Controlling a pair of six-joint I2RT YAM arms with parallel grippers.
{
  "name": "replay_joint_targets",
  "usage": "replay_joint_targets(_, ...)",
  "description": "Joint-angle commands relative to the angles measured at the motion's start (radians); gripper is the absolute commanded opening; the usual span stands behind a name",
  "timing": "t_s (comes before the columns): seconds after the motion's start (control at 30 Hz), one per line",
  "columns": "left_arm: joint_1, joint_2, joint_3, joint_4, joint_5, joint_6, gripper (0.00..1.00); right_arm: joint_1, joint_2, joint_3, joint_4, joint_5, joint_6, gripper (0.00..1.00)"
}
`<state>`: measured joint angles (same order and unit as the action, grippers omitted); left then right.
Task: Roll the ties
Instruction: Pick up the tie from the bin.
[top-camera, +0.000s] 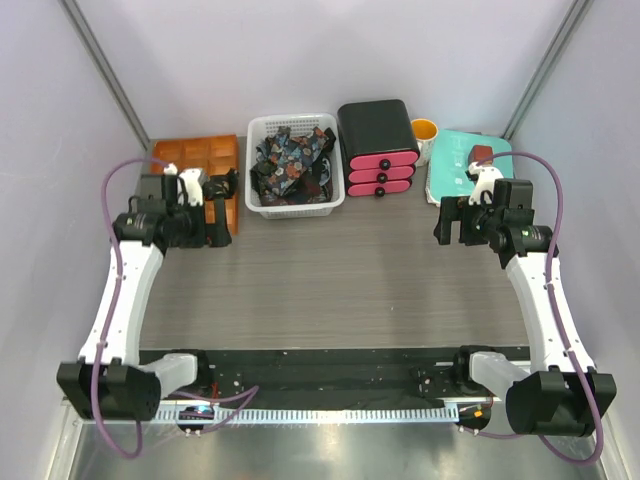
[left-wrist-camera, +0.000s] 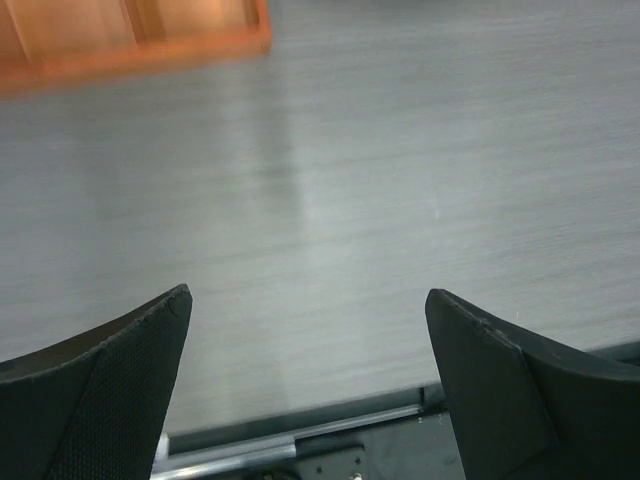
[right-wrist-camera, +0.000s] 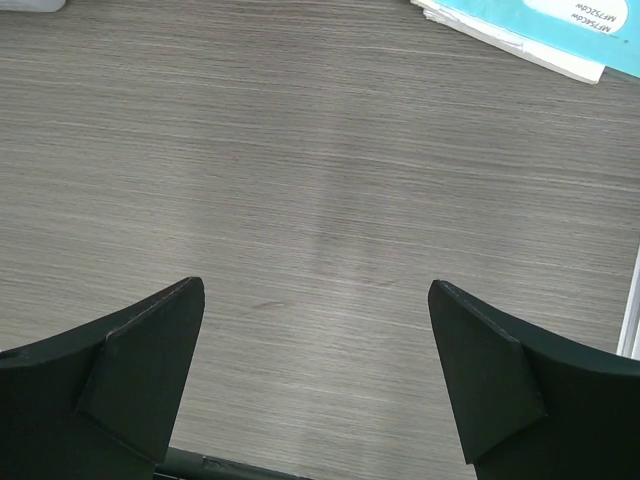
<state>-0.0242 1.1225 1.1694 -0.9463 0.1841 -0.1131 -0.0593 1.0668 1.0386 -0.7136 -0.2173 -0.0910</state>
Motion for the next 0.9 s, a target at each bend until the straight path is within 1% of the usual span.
replay_joint_targets(0.0,-0.042,0.161,0.229,0.086,0.006,0.159,1.0,-0.002,0.008,0.012,0.022,-0.034,0.025,1.0)
replay_joint_targets(0.03,-0.078,0.204,0.333,0.092,-0.006,0.179,1.0,-0.004,0.012,0.014,0.023,-0.04,0.028,1.0)
replay_joint_targets(0.07,-0.094,0.303,0.387,0.096,-0.008,0.194,1.0,-0.004,0.019,0.015,0.025,-0.042,0.03,1.0)
replay_joint_targets(0.1,-0.109,0.348,0.442,0.11,-0.008,0.205,1.0,-0.004,0.022,0.018,0.028,-0.04,0.03,1.0)
replay_joint_targets(0.13,-0.121,0.405,0.496,0.116,0.009,0.229,1.0,-0.005,0.027,0.023,0.026,-0.039,0.03,1.0)
replay_joint_targets(0.17,-0.141,0.49,0.592,0.127,0.04,0.236,1.0,-0.005,0.03,0.026,0.028,-0.034,0.028,1.0)
replay_joint_targets(0.27,-0.187,0.627,0.763,0.207,0.054,0.245,1.0,-0.01,0.047,0.037,0.028,-0.022,0.023,1.0)
replay_joint_targets(0.3,-0.2,0.722,0.806,0.246,0.051,0.247,1.0,-0.013,0.056,0.041,0.026,-0.022,0.023,1.0)
replay_joint_targets(0.33,-0.218,0.765,0.893,0.265,0.055,0.245,1.0,-0.014,0.061,0.041,0.028,-0.024,0.023,1.0)
replay_joint_targets(0.4,-0.23,0.898,0.973,0.326,0.106,0.23,1.0,-0.019,0.071,0.046,0.026,-0.024,0.025,1.0)
replay_joint_targets(0.43,-0.236,0.943,1.04,0.354,0.121,0.221,1.0,-0.022,0.079,0.049,0.026,-0.022,0.025,1.0)
replay_joint_targets(0.5,-0.238,1.04,1.078,0.466,0.187,0.178,0.98,-0.027,0.085,0.049,0.026,-0.022,0.025,1.0)
replay_joint_targets(0.53,-0.24,1.065,1.087,0.509,0.211,0.171,0.97,-0.03,0.094,0.052,0.026,-0.024,0.027,1.0)
replay_joint_targets(0.57,-0.244,1.086,1.084,0.594,0.233,0.162,0.97,-0.033,0.096,0.054,0.025,-0.022,0.027,1.0)
replay_joint_targets(0.6,-0.247,1.111,1.081,0.634,0.247,0.161,0.96,-0.036,0.101,0.055,0.023,-0.024,0.027,1.0)
replay_joint_targets(0.67,-0.258,1.18,1.093,0.722,0.232,0.164,0.95,-0.04,0.111,0.057,0.025,-0.024,0.028,1.0)
replay_joint_targets(0.73,-0.261,1.258,1.137,0.757,0.227,0.162,0.94,-0.045,0.12,0.063,0.022,-0.022,0.03,1.0)
replay_joint_targets(0.87,-0.263,1.355,1.196,0.823,0.222,0.158,0.92,-0.054,0.139,0.067,0.019,-0.025,0.03,1.0)
